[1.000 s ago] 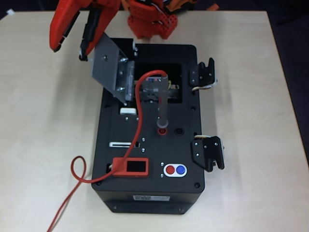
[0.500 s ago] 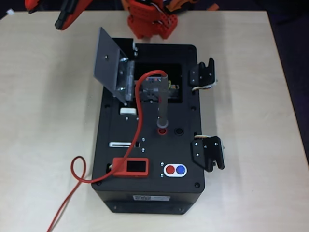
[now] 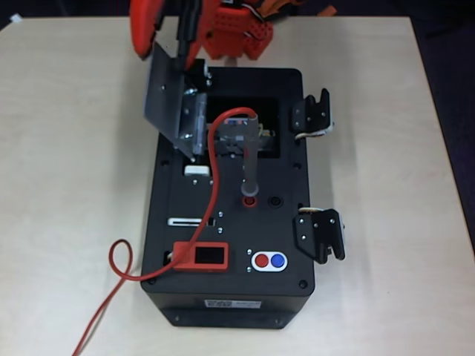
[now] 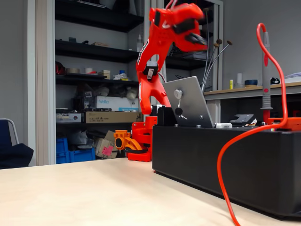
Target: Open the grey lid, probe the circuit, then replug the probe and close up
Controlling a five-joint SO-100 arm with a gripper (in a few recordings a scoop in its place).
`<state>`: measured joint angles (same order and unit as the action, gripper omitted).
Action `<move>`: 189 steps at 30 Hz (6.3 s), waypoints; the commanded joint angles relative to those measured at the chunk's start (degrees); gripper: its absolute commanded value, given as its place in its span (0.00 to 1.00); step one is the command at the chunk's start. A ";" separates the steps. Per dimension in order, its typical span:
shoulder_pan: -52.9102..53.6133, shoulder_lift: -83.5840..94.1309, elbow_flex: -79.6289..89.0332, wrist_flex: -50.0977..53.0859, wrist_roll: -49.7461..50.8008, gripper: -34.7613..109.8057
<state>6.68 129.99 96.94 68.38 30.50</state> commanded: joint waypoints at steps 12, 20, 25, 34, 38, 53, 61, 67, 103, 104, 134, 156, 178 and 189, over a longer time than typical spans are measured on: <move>-8.00 1.58 6.33 -1.14 36.12 0.36; -8.79 -8.17 1.85 -7.21 47.29 0.36; -9.76 -16.08 -2.72 -11.60 52.21 0.35; -14.85 -18.81 -1.67 -18.81 66.53 0.35; -16.52 -17.84 0.88 -22.76 69.87 0.35; -13.27 -17.05 6.50 -23.38 69.26 0.33; -8.61 -22.06 3.34 -22.41 62.49 0.32; -6.86 -27.25 -3.60 -22.41 61.61 0.31; -9.67 -26.28 -1.58 -22.76 71.28 0.29; -9.49 -26.89 -2.72 -21.80 71.37 0.29; -4.39 -44.74 -31.29 3.34 55.90 0.24; -2.29 -44.82 -45.88 16.08 48.52 0.24; -4.13 -48.87 -59.15 22.85 46.93 0.24; -9.32 -31.20 -35.68 17.31 48.78 0.24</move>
<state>-1.23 90.09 52.91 87.45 78.49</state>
